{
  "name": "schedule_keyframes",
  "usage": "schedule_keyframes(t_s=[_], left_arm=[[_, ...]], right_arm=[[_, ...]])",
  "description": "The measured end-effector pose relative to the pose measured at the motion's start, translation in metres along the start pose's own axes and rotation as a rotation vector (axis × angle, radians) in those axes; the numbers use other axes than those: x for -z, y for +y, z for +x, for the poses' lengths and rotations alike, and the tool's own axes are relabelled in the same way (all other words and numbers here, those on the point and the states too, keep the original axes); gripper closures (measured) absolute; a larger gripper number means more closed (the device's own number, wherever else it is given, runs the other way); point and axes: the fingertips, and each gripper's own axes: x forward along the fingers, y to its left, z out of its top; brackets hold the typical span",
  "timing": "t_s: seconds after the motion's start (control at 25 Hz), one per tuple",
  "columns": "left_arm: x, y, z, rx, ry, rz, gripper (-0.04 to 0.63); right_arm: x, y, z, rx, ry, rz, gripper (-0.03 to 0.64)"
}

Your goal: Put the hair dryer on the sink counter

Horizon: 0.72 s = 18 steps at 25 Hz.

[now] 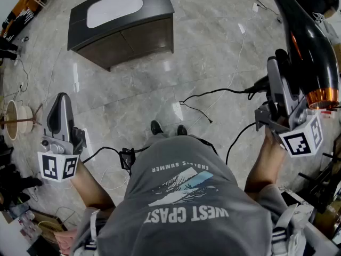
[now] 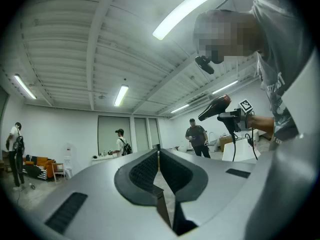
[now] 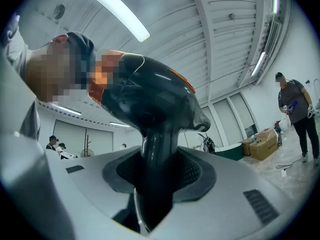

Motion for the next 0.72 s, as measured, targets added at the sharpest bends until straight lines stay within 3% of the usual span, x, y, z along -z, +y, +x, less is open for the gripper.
schedule_keyframes(t_s=[0.24, 0.72], left_arm=[[0.002, 0.018, 0.000, 0.018, 0.002, -0.009, 0.568], [0.029, 0.109, 0.004, 0.071, -0.039, -0.043, 0.568]], right_arm=[[-0.001, 0.008, 0.014, 0.021, 0.009, -0.001, 0.440], [0.010, 0.045, 0.095, 0.076, 0.027, -0.067, 0.440]])
